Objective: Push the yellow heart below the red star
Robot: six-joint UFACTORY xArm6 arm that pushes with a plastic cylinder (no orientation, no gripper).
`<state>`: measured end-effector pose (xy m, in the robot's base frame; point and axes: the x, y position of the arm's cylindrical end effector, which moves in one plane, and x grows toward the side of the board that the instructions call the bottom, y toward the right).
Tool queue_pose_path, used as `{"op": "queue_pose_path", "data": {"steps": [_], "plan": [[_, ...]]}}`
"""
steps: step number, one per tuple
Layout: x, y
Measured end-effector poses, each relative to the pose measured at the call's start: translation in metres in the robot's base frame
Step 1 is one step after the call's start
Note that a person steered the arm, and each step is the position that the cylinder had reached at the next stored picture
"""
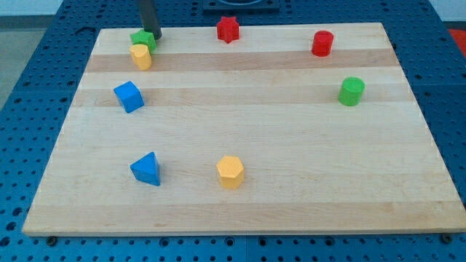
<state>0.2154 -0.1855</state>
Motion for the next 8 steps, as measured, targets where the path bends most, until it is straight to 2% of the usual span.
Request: {"op": "queue_pose_path", "data": {"steps": [2,4,5,6,8], "plan": [[0.001,-0.053],[0.029,-0.118],[0.051,-0.115],[0.067,-0.087],[0.070,-0.017]]}}
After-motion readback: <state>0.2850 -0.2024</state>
